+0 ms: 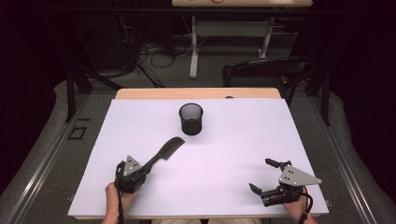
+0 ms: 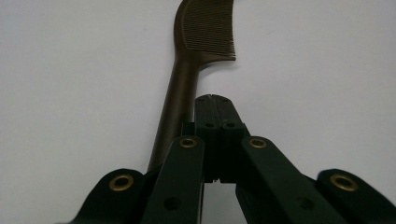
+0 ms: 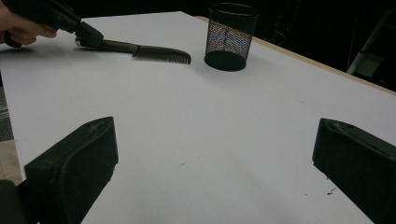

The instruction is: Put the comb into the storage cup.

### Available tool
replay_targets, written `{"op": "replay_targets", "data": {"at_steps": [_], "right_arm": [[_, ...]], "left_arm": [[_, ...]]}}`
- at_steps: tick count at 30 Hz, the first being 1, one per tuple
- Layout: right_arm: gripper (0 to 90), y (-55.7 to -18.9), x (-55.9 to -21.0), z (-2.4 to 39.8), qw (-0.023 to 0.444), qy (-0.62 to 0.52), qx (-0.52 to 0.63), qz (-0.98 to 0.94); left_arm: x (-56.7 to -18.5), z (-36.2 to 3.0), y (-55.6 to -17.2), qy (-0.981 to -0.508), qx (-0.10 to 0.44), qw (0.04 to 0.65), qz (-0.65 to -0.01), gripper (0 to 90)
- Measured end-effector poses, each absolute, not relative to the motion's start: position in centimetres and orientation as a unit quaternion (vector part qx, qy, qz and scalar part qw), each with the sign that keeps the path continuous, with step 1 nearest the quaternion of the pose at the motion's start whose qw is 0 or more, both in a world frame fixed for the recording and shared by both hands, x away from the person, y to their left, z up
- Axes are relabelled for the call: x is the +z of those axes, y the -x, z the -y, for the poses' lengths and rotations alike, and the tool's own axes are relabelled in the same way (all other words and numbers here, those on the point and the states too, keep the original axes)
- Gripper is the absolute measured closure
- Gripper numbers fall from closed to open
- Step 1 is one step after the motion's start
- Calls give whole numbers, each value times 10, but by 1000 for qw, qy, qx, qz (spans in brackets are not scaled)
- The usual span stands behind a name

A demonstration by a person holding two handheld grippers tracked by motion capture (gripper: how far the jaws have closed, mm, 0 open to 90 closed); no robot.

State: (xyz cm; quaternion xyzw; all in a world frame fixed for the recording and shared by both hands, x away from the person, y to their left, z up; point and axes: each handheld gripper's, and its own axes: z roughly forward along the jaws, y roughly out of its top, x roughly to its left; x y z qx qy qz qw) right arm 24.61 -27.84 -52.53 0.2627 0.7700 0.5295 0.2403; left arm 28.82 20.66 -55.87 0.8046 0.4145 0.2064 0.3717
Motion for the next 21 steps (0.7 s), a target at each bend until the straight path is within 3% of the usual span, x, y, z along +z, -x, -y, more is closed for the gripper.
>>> {"op": "replay_targets", "data": {"at_steps": [21], "right_arm": [[0, -246, -526, 278, 241, -263, 527, -771]], "left_arm": [[-561, -212, -291, -805, 217, 339, -436, 899]]}}
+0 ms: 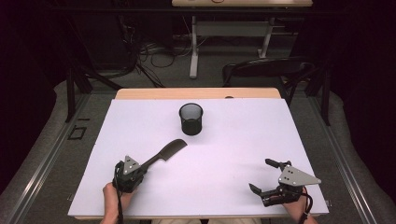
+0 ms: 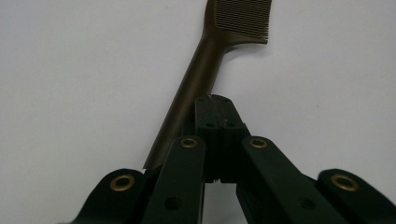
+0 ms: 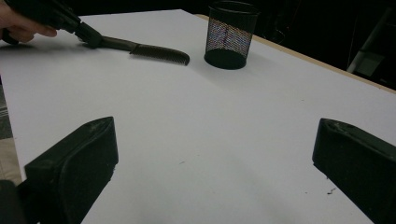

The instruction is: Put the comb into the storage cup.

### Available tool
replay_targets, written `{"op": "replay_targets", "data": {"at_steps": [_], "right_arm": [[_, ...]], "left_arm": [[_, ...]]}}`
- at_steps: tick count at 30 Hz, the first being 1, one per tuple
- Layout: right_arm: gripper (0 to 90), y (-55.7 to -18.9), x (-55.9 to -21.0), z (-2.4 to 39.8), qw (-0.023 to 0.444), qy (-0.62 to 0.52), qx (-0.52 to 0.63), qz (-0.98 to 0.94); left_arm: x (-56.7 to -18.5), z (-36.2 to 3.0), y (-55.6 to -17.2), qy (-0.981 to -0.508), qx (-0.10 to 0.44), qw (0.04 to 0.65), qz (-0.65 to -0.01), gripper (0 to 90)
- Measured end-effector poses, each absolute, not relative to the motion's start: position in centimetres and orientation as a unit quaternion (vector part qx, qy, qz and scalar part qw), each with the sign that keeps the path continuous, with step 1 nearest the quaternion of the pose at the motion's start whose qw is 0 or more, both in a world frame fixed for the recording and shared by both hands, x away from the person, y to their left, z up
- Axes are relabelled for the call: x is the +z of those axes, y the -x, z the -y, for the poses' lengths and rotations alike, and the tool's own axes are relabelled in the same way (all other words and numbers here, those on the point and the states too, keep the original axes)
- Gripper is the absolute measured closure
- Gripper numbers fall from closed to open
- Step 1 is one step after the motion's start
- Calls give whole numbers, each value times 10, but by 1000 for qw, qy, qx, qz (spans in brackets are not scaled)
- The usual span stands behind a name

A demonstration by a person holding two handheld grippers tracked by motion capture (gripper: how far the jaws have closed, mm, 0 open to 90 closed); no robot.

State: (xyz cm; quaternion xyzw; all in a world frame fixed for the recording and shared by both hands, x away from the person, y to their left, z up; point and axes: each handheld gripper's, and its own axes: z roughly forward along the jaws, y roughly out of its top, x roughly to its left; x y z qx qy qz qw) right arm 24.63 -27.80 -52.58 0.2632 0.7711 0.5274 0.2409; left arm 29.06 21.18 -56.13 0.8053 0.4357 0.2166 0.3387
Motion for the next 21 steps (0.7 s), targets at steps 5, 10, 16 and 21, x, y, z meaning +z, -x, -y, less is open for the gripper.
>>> {"op": "replay_targets", "data": {"at_steps": [5, 10, 16, 21], "right_arm": [[0, -247, -526, 278, 241, -264, 527, -771], [0, -247, -526, 278, 241, -263, 526, -772], [0, -247, -526, 278, 241, -263, 524, -773], [0, -247, -526, 278, 240, -264, 524, -774]], "left_arm": [[-561, -213, -291, -805, 223, 333, -438, 900], [-561, -214, -292, -803, 225, 330, -441, 899], [-562, -216, -293, -800, 231, 328, -447, 899], [-562, -217, -293, -799, 233, 326, -448, 900]]}}
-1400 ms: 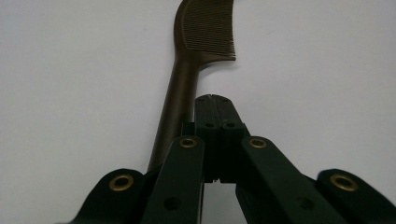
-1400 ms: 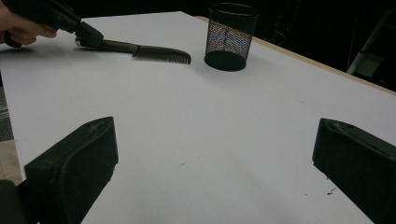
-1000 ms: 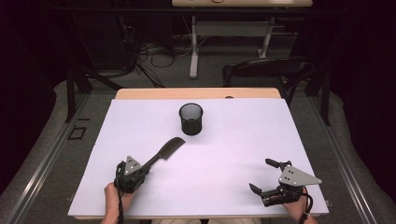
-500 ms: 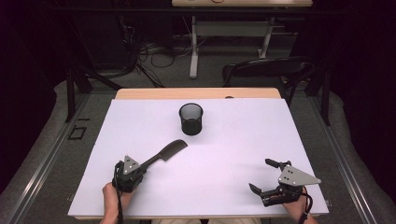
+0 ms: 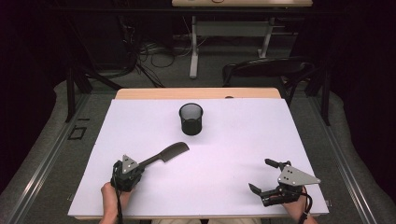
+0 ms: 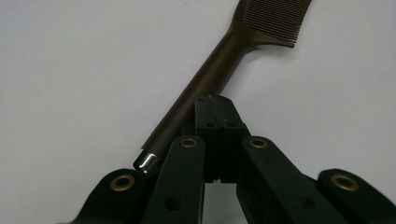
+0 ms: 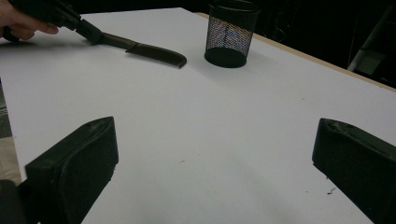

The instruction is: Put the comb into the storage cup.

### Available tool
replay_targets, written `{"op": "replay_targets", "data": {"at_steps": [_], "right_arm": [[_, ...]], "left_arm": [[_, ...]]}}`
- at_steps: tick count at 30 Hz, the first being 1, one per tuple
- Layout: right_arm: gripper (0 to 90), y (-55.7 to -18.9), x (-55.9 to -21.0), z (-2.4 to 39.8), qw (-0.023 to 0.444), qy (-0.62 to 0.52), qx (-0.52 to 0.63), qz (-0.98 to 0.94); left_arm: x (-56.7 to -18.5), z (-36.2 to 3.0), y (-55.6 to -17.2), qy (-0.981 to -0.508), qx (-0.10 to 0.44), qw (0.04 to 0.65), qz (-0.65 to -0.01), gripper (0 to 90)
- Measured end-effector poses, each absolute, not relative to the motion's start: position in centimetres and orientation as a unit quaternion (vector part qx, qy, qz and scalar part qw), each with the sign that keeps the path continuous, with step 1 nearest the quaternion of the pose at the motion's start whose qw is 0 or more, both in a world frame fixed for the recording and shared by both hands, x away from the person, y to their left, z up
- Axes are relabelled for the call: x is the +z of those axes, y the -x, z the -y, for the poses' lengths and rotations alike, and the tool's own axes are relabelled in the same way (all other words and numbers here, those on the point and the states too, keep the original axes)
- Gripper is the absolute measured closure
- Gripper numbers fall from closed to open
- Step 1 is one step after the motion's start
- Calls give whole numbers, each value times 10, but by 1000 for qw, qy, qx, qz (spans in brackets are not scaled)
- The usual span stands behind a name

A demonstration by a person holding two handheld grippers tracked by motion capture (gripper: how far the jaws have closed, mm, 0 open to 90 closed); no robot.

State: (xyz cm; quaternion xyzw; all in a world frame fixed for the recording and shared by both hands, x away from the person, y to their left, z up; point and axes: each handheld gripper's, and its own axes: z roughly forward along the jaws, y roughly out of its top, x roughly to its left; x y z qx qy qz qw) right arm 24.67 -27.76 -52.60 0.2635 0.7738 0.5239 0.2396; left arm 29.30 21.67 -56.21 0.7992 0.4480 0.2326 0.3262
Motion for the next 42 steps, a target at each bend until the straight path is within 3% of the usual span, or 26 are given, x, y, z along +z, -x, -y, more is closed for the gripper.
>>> {"op": "replay_targets", "data": {"at_steps": [20, 28, 29, 32, 34, 42], "right_arm": [[1, -247, -526, 277, 238, -265, 524, -774], [1, -246, -526, 278, 241, -263, 525, -773], [1, -246, -526, 278, 241, -263, 525, -773], [1, -247, -526, 278, 240, -263, 525, -773], [1, -247, -526, 278, 240, -263, 522, -775], [1, -247, -526, 277, 238, -263, 523, -775]], "left_arm": [[-562, -218, -293, -799, 238, 319, -450, 896], [-552, -221, -288, -805, 229, 340, -429, 689], [-551, -222, -288, -805, 230, 340, -428, 613], [-547, -224, -287, -803, 228, 347, -427, 549], [-546, -224, -288, -808, 223, 344, -424, 435], [-540, -224, -291, -820, 216, 339, -408, 283]]}}
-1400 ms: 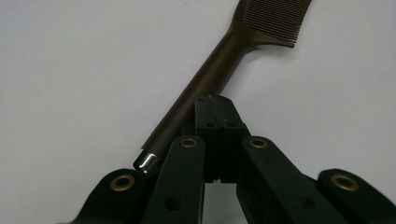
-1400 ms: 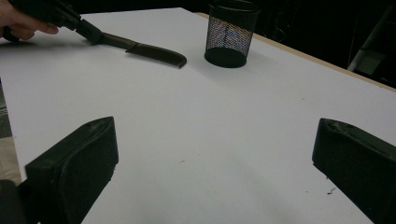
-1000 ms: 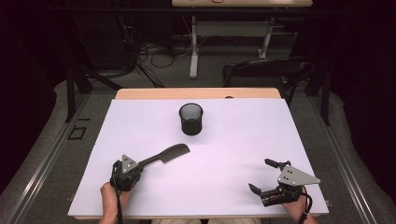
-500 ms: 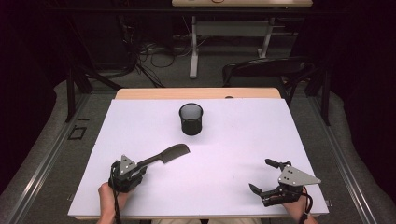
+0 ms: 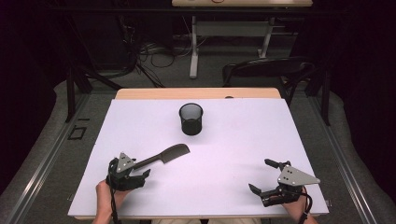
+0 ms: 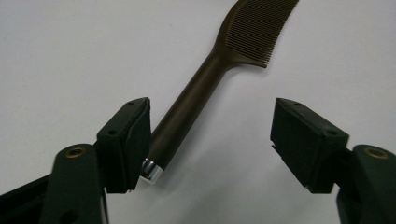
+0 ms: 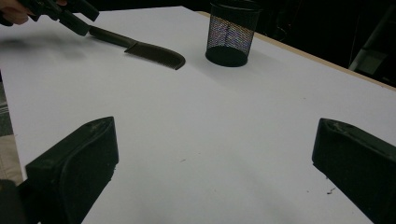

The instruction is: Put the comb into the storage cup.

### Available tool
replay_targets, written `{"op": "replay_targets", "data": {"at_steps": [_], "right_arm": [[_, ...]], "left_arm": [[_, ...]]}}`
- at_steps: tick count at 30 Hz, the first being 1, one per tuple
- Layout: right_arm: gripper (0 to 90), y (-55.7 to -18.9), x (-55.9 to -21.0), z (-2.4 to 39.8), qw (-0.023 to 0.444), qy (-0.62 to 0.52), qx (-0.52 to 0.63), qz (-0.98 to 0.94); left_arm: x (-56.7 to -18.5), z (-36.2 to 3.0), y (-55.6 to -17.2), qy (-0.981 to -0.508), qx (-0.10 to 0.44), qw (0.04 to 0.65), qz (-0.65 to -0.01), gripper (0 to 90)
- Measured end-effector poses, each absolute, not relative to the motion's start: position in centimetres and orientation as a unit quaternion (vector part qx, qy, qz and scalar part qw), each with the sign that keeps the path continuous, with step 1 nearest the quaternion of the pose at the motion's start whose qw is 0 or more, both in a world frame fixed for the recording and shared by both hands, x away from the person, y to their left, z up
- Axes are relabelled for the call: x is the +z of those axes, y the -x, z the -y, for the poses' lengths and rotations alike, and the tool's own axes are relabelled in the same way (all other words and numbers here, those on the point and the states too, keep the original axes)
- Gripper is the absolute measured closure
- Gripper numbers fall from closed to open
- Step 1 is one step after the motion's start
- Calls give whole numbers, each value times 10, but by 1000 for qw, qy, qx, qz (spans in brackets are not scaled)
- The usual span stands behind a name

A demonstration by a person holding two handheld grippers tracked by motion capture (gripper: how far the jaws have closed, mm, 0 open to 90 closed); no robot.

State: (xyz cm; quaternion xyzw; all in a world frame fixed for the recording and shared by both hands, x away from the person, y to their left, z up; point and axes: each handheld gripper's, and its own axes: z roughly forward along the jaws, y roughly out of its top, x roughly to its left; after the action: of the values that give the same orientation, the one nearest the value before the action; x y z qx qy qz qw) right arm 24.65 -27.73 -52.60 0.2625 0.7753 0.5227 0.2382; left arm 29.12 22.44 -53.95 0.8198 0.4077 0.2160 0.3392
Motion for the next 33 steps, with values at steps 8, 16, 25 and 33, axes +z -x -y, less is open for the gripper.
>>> {"op": "replay_targets", "data": {"at_steps": [8, 16, 25, 33], "right_arm": [[1, -247, -526, 277, 238, -263, 522, -776], [1, -247, -526, 277, 237, -264, 522, -776], [1, -247, -527, 277, 236, -263, 521, -777], [2, -247, -528, 277, 235, -262, 521, -778]], "left_arm": [[-531, -225, -298, -836, 221, 325, -384, 145], [-526, -221, -307, -856, 212, 304, -361, 9], [-522, -212, -316, -876, 210, 287, -325, 0], [-515, -209, -328, -894, 203, 260, -303, 0]]}}
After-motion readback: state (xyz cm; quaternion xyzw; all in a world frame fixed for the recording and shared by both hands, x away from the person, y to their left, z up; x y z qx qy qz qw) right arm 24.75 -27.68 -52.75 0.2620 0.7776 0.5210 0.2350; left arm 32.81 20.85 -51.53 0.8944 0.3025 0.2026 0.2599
